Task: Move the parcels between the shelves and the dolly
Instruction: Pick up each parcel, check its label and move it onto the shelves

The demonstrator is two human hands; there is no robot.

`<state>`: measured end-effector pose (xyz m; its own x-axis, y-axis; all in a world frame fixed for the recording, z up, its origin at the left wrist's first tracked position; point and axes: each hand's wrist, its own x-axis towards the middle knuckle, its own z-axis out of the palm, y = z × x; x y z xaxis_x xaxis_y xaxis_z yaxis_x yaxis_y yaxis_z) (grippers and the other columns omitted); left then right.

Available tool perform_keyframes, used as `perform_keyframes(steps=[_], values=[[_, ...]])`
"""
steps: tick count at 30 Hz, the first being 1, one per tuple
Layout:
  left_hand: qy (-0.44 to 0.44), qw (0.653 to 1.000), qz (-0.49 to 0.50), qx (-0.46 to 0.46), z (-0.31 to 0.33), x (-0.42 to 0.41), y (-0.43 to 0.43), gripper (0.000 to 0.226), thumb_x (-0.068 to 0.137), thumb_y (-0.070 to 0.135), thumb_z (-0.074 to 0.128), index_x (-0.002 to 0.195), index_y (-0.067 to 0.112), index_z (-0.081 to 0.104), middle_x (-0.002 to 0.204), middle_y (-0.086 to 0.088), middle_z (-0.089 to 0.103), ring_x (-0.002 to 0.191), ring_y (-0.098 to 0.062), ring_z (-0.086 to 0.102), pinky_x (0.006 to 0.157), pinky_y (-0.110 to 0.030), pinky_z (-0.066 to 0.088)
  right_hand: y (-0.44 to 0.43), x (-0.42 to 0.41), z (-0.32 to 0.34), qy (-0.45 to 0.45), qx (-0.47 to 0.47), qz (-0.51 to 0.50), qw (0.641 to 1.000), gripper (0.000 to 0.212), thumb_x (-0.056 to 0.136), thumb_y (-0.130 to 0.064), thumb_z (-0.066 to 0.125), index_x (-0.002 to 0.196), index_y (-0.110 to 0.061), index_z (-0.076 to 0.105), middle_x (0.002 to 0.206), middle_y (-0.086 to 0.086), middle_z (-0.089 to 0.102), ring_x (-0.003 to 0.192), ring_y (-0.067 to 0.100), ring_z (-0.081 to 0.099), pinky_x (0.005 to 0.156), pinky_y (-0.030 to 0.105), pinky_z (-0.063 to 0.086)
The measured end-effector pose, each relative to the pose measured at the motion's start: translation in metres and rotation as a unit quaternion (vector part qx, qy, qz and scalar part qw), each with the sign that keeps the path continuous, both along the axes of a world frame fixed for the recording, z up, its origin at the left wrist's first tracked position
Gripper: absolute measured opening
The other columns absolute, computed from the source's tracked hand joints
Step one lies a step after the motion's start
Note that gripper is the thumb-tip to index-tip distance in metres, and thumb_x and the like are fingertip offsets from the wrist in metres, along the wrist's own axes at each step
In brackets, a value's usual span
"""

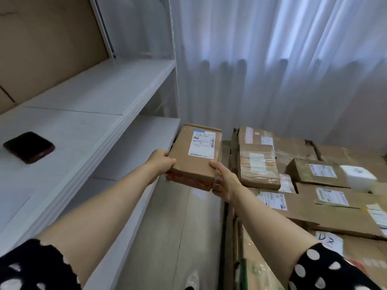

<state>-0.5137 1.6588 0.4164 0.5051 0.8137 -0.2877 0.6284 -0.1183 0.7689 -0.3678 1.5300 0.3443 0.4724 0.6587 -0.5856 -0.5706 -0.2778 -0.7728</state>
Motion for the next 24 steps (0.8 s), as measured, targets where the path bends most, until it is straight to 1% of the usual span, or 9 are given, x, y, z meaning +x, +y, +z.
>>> perform_keyframes(steps=[3, 6, 9, 11, 16, 18, 20, 22, 24], values=[[0.016, 0.999, -0.028, -0.009, 0.003, 0.046, 0.056, 0.021, 0.094, 0.009, 0.049, 0.109, 0.002, 0.061, 0.101, -0.014, 0.061, 0.084, -0.02, 0.056, 0.064, -0.021, 0.043, 0.052, 0.041, 0.002, 0.026, 0.008, -0.033, 0.999, 0.058, 0.07, -0.043, 0.075, 0.115, -0.008, 0.062, 0.089, 0.009, 0.068, 0.074, 0.02, 0.062, 0.074, 0.03, 0.046], [0.024, 0.998, -0.053, -0.028, 0.001, 0.09, 0.104, 0.018, 0.091, 0.004, 0.049, 0.103, 0.003, 0.062, 0.09, -0.011, 0.06, 0.075, -0.018, 0.054, 0.062, -0.021, 0.043, 0.09, 0.077, 0.008, 0.039, 0.001, -0.05, 0.998, 0.044, 0.075, -0.038, 0.073, 0.107, -0.01, 0.06, 0.072, 0.006, 0.061, 0.045, 0.012, 0.053, 0.05, 0.022, 0.041], [0.04, 0.996, -0.077, -0.03, 0.003, 0.141, 0.145, 0.02, 0.086, 0.0, 0.048, 0.098, -0.001, 0.064, 0.087, -0.014, 0.057, 0.077, -0.024, 0.052, 0.07, -0.028, 0.043, 0.115, 0.113, 0.013, 0.06, 0.008, -0.083, 0.995, 0.04, 0.076, -0.032, 0.075, 0.104, -0.008, 0.06, 0.089, 0.014, 0.067, 0.07, 0.022, 0.064, 0.068, 0.03, 0.052], [0.046, 0.994, -0.1, -0.027, 0.005, 0.181, 0.168, 0.02, 0.086, -0.002, 0.047, 0.096, -0.002, 0.065, 0.085, -0.015, 0.055, 0.077, -0.025, 0.051, 0.069, -0.028, 0.042, 0.132, 0.143, 0.015, 0.063, 0.011, -0.117, 0.991, 0.04, 0.076, -0.03, 0.076, 0.105, -0.009, 0.059, 0.095, 0.015, 0.067, 0.079, 0.026, 0.065, 0.074, 0.034, 0.055], [0.072, 0.98, -0.187, -0.011, -0.008, 0.287, 0.213, 0.024, 0.084, -0.003, 0.047, 0.101, -0.001, 0.064, 0.091, -0.016, 0.062, 0.081, -0.028, 0.057, 0.061, -0.024, 0.046, 0.167, 0.219, 0.015, 0.045, -0.008, -0.205, 0.978, 0.029, 0.077, -0.025, 0.075, 0.096, -0.011, 0.057, 0.088, 0.011, 0.065, 0.073, 0.021, 0.062, 0.061, 0.03, 0.053], [0.087, 0.971, -0.225, 0.002, -0.014, 0.33, 0.23, 0.026, 0.082, 0.002, 0.05, 0.105, 0.0, 0.064, 0.101, -0.018, 0.066, 0.09, -0.031, 0.062, 0.072, -0.03, 0.054, 0.18, 0.249, 0.013, 0.044, -0.013, -0.241, 0.969, 0.035, 0.075, -0.025, 0.076, 0.101, -0.011, 0.056, 0.091, 0.012, 0.066, 0.074, 0.022, 0.063, 0.057, 0.029, 0.052], [0.101, 0.959, -0.265, 0.011, -0.018, 0.371, 0.244, 0.026, 0.083, 0.004, 0.053, 0.106, 0.001, 0.064, 0.102, -0.016, 0.066, 0.093, -0.03, 0.063, 0.08, -0.032, 0.053, 0.191, 0.281, 0.013, 0.034, -0.028, -0.279, 0.959, 0.047, 0.073, -0.025, 0.078, 0.11, -0.008, 0.055, 0.097, 0.014, 0.066, 0.076, 0.023, 0.064, 0.055, 0.03, 0.053], [0.115, 0.942, -0.315, 0.012, -0.019, 0.411, 0.252, 0.021, 0.082, 0.005, 0.055, 0.1, 0.001, 0.064, 0.1, -0.013, 0.065, 0.091, -0.026, 0.061, 0.079, -0.032, 0.052, 0.195, 0.311, 0.013, 0.018, -0.039, -0.307, 0.951, 0.055, 0.073, -0.023, 0.079, 0.118, -0.005, 0.052, 0.098, 0.013, 0.066, 0.076, 0.023, 0.064, 0.055, 0.03, 0.054], [0.124, 0.925, -0.359, 0.026, -0.02, 0.45, 0.252, 0.006, 0.086, 0.007, 0.054, 0.083, 0.009, 0.059, 0.095, -0.009, 0.061, 0.092, -0.023, 0.056, 0.075, -0.028, 0.046, 0.19, 0.34, 0.012, -0.013, -0.05, -0.345, 0.937, 0.053, 0.077, -0.018, 0.076, 0.12, -0.005, 0.048, 0.095, 0.009, 0.065, 0.073, 0.019, 0.062, 0.054, 0.029, 0.053]])
